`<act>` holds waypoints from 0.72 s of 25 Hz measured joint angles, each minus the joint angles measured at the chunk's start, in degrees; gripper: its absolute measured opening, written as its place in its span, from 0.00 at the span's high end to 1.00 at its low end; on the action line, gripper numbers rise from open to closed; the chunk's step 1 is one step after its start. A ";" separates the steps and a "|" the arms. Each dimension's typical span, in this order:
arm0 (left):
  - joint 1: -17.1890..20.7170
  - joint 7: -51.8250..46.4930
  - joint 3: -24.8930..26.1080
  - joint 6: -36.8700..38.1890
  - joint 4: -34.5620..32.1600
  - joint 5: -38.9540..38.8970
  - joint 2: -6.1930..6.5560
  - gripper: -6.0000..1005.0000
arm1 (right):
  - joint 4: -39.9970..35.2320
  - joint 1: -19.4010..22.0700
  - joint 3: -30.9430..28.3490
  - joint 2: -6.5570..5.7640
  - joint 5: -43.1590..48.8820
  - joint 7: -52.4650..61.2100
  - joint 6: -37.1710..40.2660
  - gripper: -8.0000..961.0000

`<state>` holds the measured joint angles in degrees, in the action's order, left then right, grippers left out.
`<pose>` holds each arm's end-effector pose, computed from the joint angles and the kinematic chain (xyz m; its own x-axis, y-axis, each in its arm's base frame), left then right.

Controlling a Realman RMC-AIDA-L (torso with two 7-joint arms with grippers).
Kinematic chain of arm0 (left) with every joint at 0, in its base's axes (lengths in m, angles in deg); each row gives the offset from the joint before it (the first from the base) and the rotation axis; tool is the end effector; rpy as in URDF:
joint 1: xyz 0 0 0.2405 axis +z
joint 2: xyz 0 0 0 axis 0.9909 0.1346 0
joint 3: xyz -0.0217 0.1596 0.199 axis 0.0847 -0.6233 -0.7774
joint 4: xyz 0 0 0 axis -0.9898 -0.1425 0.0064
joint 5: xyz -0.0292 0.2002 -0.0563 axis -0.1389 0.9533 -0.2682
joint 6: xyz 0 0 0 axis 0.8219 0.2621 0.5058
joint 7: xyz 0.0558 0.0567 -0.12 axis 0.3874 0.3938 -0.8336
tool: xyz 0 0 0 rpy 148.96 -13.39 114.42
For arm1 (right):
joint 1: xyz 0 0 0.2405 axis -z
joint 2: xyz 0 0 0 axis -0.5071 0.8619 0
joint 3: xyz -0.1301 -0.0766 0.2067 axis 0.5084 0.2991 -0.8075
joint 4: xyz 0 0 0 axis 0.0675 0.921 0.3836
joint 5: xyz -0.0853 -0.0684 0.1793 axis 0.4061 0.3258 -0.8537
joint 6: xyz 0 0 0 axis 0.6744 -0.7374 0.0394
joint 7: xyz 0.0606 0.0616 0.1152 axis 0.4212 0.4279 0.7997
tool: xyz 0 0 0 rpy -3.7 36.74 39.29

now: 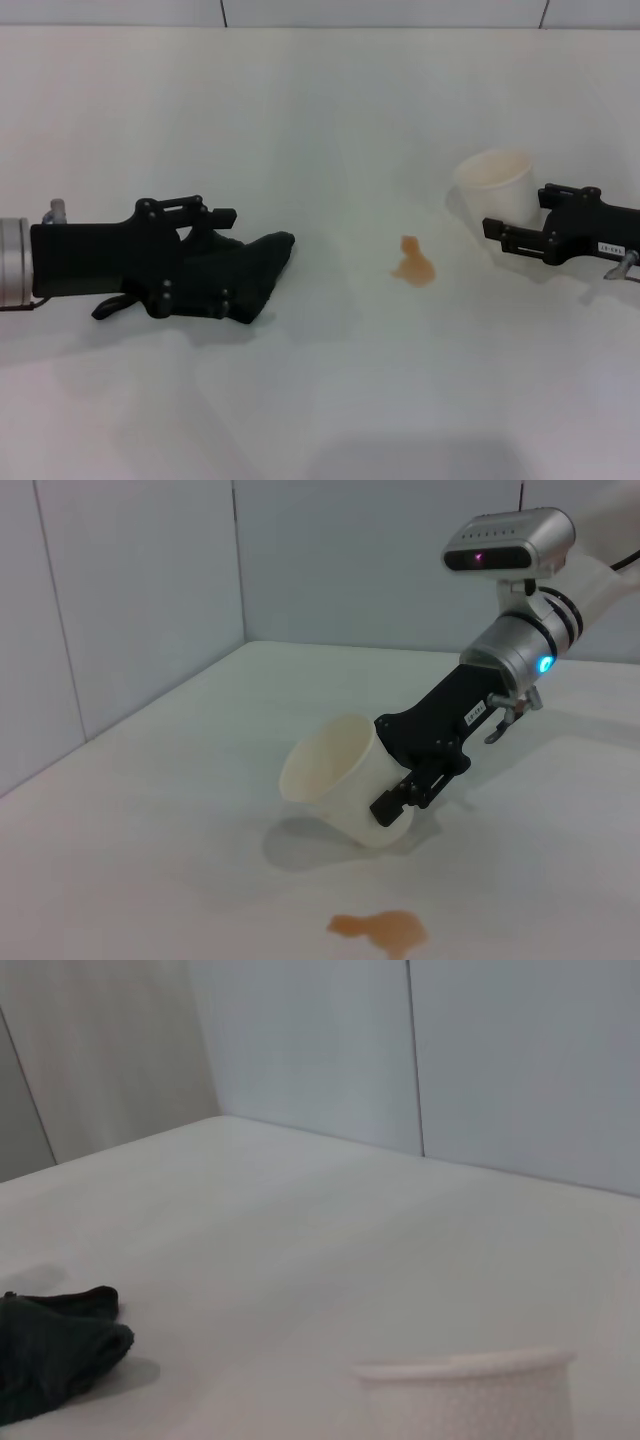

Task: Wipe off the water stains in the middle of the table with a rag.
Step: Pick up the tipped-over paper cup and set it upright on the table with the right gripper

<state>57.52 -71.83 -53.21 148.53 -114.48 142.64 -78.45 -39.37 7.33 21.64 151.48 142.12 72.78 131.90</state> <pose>-0.2585 0.3124 0.0075 0.9295 0.0932 0.3568 0.1673 -0.9688 -0.1828 0.3115 0.3404 -0.0089 0.8070 -0.3483 -0.4769 -0.5543 -0.7254 -0.4081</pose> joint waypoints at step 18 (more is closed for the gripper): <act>-0.02 -0.47 0.00 0.64 -0.19 -0.03 0.04 0.14 | 0.07 2.37 -0.52 -0.32 -0.45 -0.56 2.36 0.29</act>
<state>57.50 -72.29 -53.21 149.17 -114.68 142.62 -78.41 -39.30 9.71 21.11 151.17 141.67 72.22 134.26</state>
